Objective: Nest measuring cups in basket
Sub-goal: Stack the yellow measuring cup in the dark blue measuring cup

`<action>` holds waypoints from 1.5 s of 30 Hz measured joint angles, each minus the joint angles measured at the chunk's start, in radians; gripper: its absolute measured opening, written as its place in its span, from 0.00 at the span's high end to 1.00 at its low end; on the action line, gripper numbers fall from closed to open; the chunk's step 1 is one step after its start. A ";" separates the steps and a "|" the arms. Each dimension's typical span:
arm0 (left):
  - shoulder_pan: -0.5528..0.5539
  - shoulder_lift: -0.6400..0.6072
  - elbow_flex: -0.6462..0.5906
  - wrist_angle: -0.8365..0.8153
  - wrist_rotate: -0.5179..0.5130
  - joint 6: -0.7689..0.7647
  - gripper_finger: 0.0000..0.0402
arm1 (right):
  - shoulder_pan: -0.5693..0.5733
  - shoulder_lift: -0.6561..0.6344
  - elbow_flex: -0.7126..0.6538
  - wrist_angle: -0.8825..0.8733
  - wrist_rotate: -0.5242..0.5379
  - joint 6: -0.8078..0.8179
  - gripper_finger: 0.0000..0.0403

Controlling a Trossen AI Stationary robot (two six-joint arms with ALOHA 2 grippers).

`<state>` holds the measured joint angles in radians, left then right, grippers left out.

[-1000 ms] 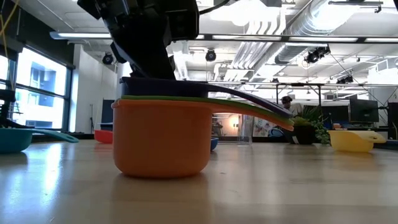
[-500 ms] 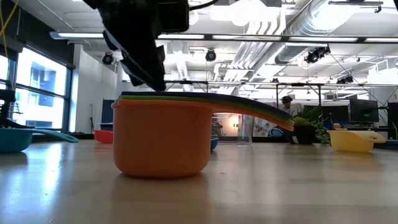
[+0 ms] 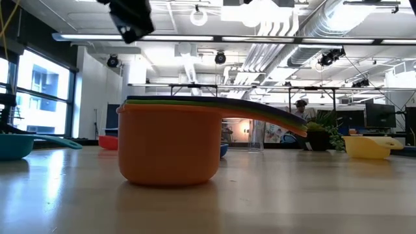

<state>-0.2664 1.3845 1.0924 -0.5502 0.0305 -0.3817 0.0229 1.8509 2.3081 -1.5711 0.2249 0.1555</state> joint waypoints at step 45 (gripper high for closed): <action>0.063 -0.428 -0.002 -0.318 -0.280 -0.062 0.78 | -0.286 -0.712 -1.204 0.155 -0.085 0.548 0.70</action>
<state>-0.2035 0.9569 1.0908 -0.8684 -0.2494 -0.4437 -0.2630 1.1387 1.1037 -1.4163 0.1394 0.7035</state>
